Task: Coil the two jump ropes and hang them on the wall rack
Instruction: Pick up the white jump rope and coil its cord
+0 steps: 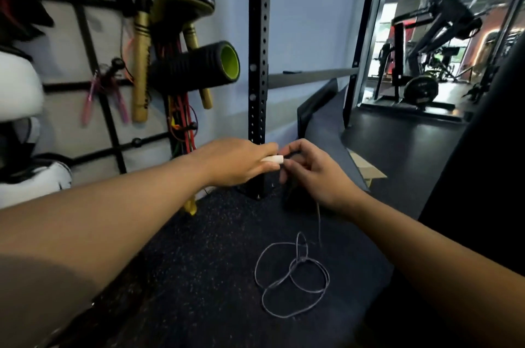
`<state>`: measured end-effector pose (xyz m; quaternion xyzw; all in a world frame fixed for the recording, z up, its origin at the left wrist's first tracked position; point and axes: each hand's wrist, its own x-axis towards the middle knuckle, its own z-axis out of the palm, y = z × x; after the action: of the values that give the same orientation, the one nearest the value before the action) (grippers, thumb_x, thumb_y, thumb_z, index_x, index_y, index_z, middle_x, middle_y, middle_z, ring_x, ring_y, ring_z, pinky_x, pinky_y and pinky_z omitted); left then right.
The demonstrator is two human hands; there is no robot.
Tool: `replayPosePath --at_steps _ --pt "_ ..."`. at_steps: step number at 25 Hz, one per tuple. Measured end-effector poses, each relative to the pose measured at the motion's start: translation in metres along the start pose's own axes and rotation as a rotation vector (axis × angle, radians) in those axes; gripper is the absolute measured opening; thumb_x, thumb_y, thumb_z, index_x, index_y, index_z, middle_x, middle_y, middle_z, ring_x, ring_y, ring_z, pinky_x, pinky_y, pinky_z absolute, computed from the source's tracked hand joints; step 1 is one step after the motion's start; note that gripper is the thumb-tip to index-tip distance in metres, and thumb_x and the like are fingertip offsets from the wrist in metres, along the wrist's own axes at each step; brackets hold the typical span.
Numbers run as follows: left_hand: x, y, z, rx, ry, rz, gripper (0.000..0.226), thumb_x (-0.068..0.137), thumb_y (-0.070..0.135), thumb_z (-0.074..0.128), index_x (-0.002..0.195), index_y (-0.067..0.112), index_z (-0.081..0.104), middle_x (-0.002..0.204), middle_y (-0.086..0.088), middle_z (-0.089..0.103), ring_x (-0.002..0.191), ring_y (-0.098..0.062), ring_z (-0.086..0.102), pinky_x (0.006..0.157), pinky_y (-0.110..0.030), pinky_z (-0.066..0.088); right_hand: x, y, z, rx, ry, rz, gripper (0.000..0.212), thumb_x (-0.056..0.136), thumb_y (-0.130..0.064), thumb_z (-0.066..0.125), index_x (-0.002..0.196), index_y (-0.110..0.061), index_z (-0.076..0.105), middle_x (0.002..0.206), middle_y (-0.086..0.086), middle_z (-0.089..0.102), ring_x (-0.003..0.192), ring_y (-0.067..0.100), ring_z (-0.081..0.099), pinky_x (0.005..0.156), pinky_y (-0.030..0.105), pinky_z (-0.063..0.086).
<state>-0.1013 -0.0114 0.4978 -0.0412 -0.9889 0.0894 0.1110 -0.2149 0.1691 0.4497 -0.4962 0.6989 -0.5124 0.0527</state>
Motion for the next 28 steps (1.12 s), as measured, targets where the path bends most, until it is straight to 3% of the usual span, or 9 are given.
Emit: replayPosePath --at_steps 5,10,11,13,16,19,23,26,28 --pt "-0.047 -0.006 -0.034 -0.381 0.302 -0.141 0.022 0.105 0.056 0.041 0.111 0.038 0.052 0.066 0.007 0.056 0.056 -0.003 0.051 0.053 -0.032 0.039 0.001 -0.056 0.012 0.106 0.069 -0.028 0.016 0.108 -0.032 0.053 0.102 -0.02 0.061 0.069 0.004 0.07 0.061 0.027 0.051 0.059 0.038 0.042" --pt "-0.069 -0.012 -0.023 -0.602 0.36 -0.174 0.031 0.101 0.064 0.042 0.111 0.038 0.054 0.098 0.005 0.075 0.106 -0.017 0.072 0.086 -0.048 0.058 -0.008 -0.071 0.043 0.128 0.122 -0.085 0.026 0.111 -0.028 0.044 0.1 -0.016 0.064 0.06 -0.001 0.047 0.048 0.004 0.039 0.048 0.018 0.034" --pt "-0.068 -0.015 -0.02 -0.646 0.375 -0.163 0.029 0.102 0.062 0.045 0.11 0.036 0.055 0.093 0.011 0.074 0.105 -0.008 0.071 0.087 -0.044 0.058 -0.007 -0.07 0.045 0.133 0.123 -0.091 0.027 0.111 -0.029 0.043 0.099 -0.018 0.064 0.06 -0.001 0.047 0.048 0.004 0.04 0.048 0.017 0.034" --pt "-0.058 -0.015 -0.016 -0.808 0.446 -0.156 0.019 0.104 0.051 0.05 0.105 0.033 0.058 0.069 0.017 0.062 0.071 0.009 0.062 0.067 -0.03 0.054 -0.005 -0.062 0.046 0.143 0.129 -0.081 0.031 0.111 -0.032 0.039 0.097 -0.021 0.064 0.06 0.002 0.048 0.048 0.008 0.042 0.049 0.018 0.036" --pt "-0.038 -0.001 -0.013 -1.265 0.66 -0.272 0.018 0.105 0.041 0.051 0.104 0.025 0.058 0.057 0.013 0.042 0.039 0.0 0.033 0.038 -0.016 0.026 -0.004 -0.046 0.054 0.293 0.168 -0.01 0.04 0.109 -0.039 0.034 0.098 -0.017 0.066 0.061 0.005 0.052 0.046 0.015 0.043 0.043 0.023 0.036" --pt "-0.021 0.007 -0.015 -1.592 0.87 -0.354 0.024 0.106 0.043 0.046 0.108 0.022 0.055 0.06 0.012 0.04 0.042 -0.006 0.027 0.038 -0.021 0.019 -0.008 -0.033 0.072 0.338 0.132 0.041 0.044 0.103 -0.047 0.034 0.107 -0.018 0.067 0.072 0.006 0.063 0.045 0.019 0.045 0.041 0.027 0.035" --pt "-0.008 0.012 -0.009 -1.863 1.096 -0.433 0.02 0.11 0.041 0.038 0.114 0.024 0.047 0.065 0.009 0.044 0.046 -0.006 0.036 0.042 -0.024 0.032 -0.002 -0.035 0.091 0.344 0.071 0.002 0.037 0.11 -0.038 0.032 0.123 -0.026 0.065 0.084 0.005 0.072 0.044 0.015 0.044 0.043 0.025 0.036" --pt "-0.011 0.008 -0.002 -1.854 1.134 -0.516 0.017 0.11 0.038 0.038 0.114 0.023 0.047 0.075 0.005 0.051 0.051 -0.007 0.048 0.051 -0.026 0.044 0.0 -0.037 0.093 0.385 0.089 0.008 0.029 0.109 -0.032 0.041 0.12 -0.024 0.067 0.074 -0.001 0.059 0.048 0.009 0.043 0.045 0.021 0.036" --pt "-0.023 -0.001 0.003 -1.631 1.093 -0.599 0.016 0.109 0.029 0.046 0.123 0.023 0.049 0.097 0.0 0.061 0.067 -0.007 0.062 0.065 -0.029 0.053 0.002 -0.037 0.086 0.312 0.092 0.027 0.028 0.108 -0.032 0.044 0.115 -0.022 0.069 0.072 -0.003 0.053 0.051 0.007 0.044 0.048 0.019 0.037"
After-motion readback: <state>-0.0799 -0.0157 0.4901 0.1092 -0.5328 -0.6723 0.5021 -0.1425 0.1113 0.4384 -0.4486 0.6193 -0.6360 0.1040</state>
